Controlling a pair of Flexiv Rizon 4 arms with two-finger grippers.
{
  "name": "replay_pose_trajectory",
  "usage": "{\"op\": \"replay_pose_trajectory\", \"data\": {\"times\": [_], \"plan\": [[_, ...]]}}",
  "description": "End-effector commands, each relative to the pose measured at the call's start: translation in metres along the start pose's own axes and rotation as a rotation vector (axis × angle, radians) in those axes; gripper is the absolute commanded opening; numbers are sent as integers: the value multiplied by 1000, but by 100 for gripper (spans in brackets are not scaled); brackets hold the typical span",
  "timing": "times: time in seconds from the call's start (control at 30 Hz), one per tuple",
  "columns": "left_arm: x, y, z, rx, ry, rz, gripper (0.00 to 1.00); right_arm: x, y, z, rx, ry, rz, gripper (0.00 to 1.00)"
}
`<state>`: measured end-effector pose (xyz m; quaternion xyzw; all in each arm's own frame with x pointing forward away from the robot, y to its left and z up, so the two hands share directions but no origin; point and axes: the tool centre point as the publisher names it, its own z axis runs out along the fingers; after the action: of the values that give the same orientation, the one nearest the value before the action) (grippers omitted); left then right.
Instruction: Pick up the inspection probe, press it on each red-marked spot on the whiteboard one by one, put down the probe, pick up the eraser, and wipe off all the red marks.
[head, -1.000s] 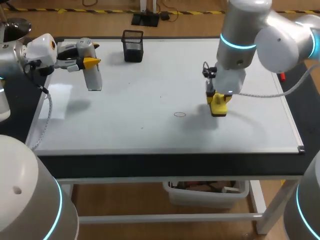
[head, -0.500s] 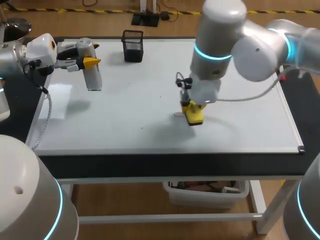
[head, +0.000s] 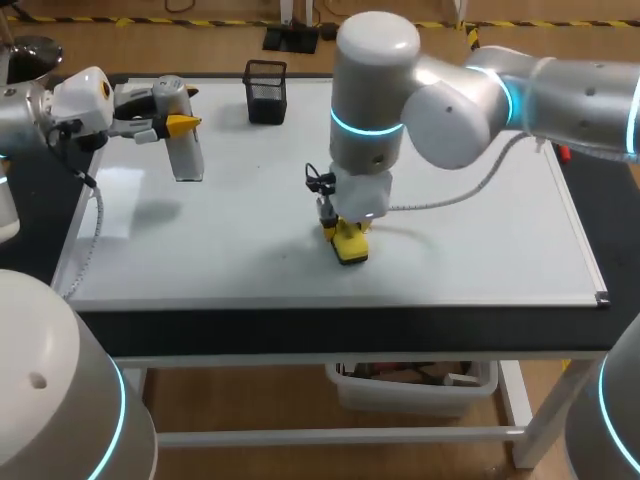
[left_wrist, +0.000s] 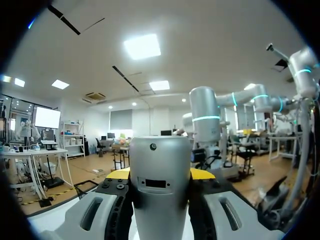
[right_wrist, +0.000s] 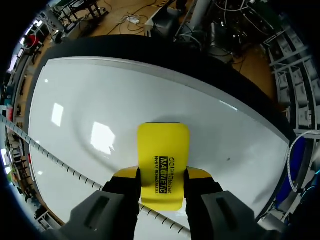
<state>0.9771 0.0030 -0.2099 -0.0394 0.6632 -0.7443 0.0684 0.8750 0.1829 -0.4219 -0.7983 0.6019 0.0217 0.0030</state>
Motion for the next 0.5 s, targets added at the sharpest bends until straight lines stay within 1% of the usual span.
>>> {"op": "replay_pose_trajectory", "data": {"times": [0.03,0.3,0.5], "plan": [[1,-1,1,1,-4,3,0,1,-5,1,-3,10,4,0],[1,-1,1,1,-4,3,0,11,-4,5,-7,19,13,0],[1,-1,1,1,-4,3,0,24,-1,8,-12,27,39,0]]}}
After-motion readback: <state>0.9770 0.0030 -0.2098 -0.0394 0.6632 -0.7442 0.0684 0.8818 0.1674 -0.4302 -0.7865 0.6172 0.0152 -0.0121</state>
